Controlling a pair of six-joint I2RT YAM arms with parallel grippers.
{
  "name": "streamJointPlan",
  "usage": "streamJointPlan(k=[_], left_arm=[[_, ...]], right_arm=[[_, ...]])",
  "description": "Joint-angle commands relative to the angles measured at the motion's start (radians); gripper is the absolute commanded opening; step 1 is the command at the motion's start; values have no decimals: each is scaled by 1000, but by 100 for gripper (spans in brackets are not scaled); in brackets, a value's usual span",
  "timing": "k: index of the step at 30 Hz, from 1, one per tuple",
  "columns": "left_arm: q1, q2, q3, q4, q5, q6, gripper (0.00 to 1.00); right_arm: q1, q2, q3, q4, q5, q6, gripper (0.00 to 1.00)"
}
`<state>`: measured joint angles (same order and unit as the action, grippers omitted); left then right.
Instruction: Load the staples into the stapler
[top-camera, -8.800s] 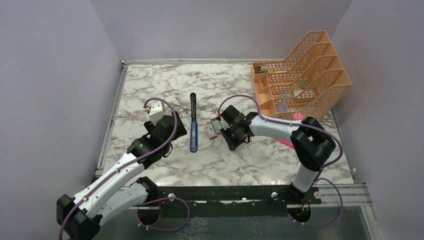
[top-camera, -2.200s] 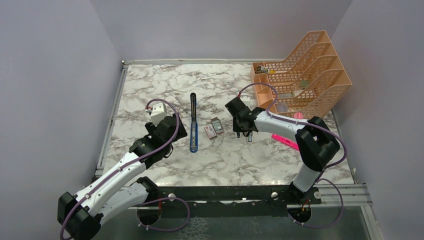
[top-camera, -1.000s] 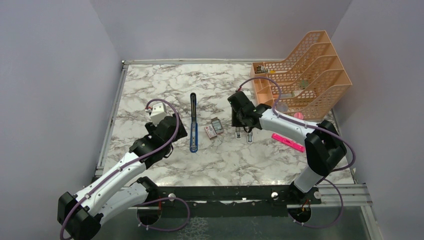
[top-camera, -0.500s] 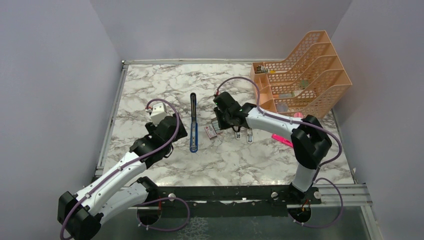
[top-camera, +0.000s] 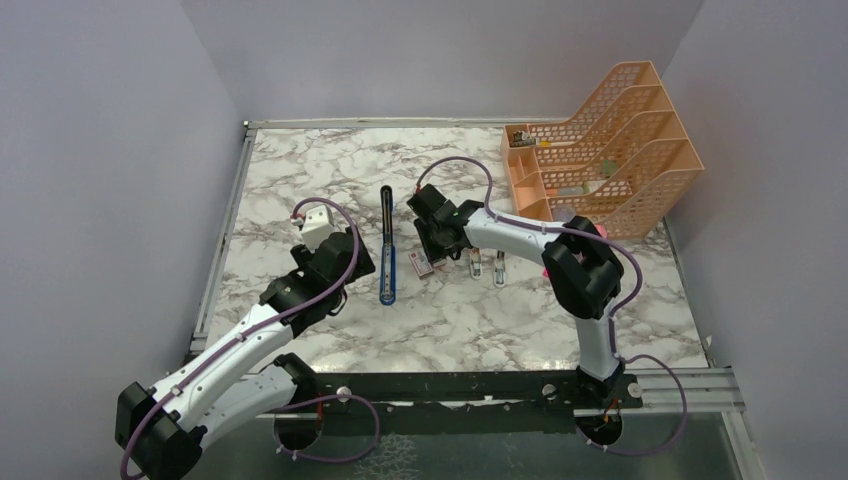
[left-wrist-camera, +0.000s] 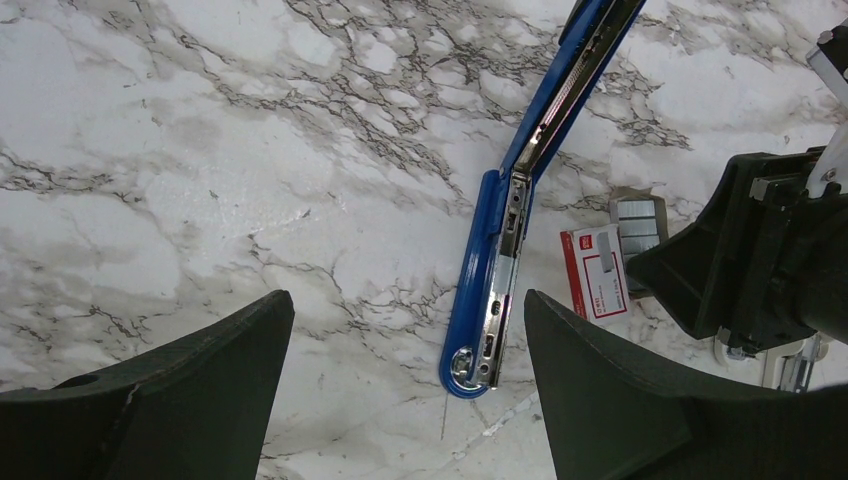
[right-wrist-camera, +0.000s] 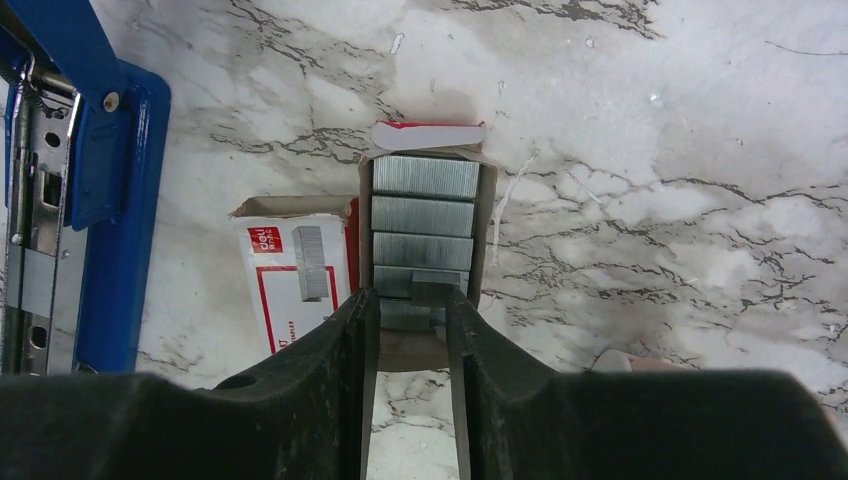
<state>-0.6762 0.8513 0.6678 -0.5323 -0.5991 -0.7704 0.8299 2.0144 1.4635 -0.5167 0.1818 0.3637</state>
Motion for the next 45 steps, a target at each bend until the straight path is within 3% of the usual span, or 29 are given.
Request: streamJointPlan(k=[1, 14, 22, 45], left_arm=[[4, 4, -15, 29, -3, -2, 86], [3, 10, -12, 33, -4, 0, 86], [4, 17, -5, 33, -4, 3, 86], [4, 13, -13, 32, -8, 6, 86]], right_arm=[[-2, 10, 19, -38, 33, 24, 36], [-2, 51, 43, -52, 50, 54, 36], [-2, 50, 41, -45, 65, 73, 27], [-2, -22, 15, 45, 114, 80, 33]])
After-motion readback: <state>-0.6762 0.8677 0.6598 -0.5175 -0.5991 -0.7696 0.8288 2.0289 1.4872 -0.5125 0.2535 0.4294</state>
